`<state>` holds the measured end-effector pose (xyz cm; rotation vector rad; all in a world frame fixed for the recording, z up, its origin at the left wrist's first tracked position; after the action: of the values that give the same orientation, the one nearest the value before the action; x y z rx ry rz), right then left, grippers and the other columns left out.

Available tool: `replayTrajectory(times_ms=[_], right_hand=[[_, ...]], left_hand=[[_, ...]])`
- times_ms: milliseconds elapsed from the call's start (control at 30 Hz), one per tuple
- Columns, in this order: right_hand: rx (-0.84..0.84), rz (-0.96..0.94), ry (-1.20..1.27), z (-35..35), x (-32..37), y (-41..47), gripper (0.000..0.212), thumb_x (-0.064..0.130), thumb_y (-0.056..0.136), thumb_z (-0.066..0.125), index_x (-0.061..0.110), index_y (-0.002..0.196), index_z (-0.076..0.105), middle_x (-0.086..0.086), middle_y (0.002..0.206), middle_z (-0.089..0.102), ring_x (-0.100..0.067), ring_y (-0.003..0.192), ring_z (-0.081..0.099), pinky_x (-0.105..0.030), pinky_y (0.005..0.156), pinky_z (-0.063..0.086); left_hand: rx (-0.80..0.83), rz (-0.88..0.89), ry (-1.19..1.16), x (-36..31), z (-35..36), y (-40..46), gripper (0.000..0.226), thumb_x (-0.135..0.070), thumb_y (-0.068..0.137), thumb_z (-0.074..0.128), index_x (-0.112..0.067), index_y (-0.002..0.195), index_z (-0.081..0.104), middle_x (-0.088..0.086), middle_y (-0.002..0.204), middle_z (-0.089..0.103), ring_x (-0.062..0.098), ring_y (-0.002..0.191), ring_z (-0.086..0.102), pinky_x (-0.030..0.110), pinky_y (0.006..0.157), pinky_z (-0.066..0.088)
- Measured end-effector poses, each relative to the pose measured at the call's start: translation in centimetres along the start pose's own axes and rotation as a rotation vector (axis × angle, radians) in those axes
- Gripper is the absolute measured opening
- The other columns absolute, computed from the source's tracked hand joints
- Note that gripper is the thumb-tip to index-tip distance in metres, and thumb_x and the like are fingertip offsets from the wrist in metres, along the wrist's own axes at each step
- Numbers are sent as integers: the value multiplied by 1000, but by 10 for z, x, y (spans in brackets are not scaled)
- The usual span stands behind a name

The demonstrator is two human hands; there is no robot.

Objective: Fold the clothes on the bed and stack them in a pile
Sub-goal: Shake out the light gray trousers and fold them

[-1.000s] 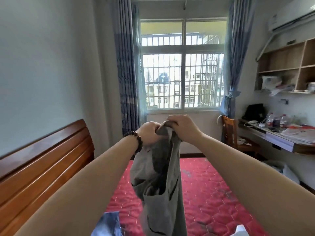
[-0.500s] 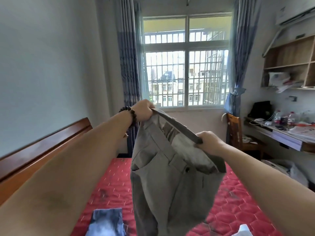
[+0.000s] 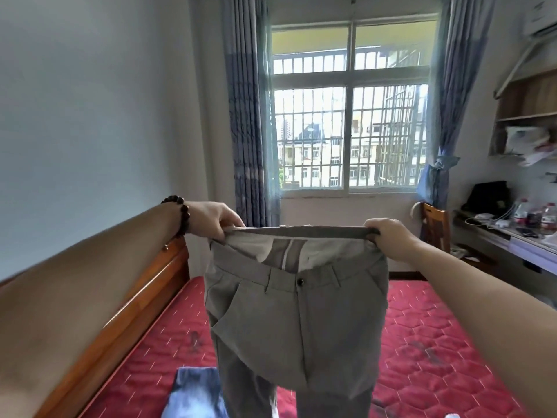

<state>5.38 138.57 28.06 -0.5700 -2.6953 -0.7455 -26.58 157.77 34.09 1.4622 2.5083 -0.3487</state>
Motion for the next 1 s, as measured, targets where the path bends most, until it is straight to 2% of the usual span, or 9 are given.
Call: replayTrajectory(times_ms=[133,233,433,533,600,700,833,900,1000], right_hand=[[-10,146,487,-7,12,16,31,-12,85,45,6,93,68,-10,84,62,-20,77,52,-27,62,39],[28,157,584,-12,20,23,32,-10,88,44,8,93,69,-7,83,62,-16,75,52,-25,62,39],[214,-184,-35,-25,30,21,17,-7,88,51,-2,87,67,-9,80,62,-18,75,51,-32,69,41],[356,-217,-239,-28,24,14,11,-7,83,53,-4,76,61,-10,72,54,-18,70,46,-31,68,40],[406,-202,-363,-32,17,11,14,-7,77,51,-1,78,64,-14,80,60,-20,75,52,-34,75,46],[332,-141,-476,-40,3,4,18,1,81,53,14,76,65,-4,80,63,-26,81,59,-37,81,49],[217,172,166,-35,-18,-4,34,-7,89,34,13,80,59,-9,65,59,-25,50,66,-30,39,52],[189,247,552,-30,-23,-8,37,-12,90,28,4,87,61,-18,72,59,-29,53,68,-30,45,56],[187,229,886,-31,-23,-13,30,-10,93,32,-2,96,61,-21,81,61,-27,61,70,-29,57,59]], left_hand=[[22,-78,-9,26,17,-10,44,6,82,52,-22,111,70,2,103,72,22,99,66,40,86,57],[-38,-126,-21,43,24,-15,37,3,85,46,-21,95,73,5,96,72,20,89,66,31,80,57],[-231,-208,-484,67,34,-16,31,5,92,38,-4,86,67,9,76,59,14,62,55,18,51,48],[-284,-179,-710,67,35,-17,24,2,96,39,-6,84,59,8,77,56,15,63,52,20,55,46],[-202,-130,-859,60,38,-18,21,4,95,41,5,101,60,14,88,61,22,77,58,26,65,49],[-152,-57,-786,54,33,-20,30,17,90,35,7,105,59,17,94,60,23,82,58,25,70,51],[-146,4,-820,53,20,-26,42,23,85,32,4,113,57,23,105,63,26,90,61,31,78,54],[-180,46,-848,53,19,-28,41,22,86,30,1,112,54,22,106,62,29,91,57,38,81,48],[-307,67,-1010,50,24,-26,35,15,92,27,-5,91,56,14,88,58,21,77,53,29,68,47]])
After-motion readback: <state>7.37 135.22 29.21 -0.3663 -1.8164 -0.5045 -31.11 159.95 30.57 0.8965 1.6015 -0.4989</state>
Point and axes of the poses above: each hand's wrist, its own y-axis towards the middle knuckle, its own z-axis out of the palm, x = y × z, the point moved 4 cm from there along y, towards the middle knuckle
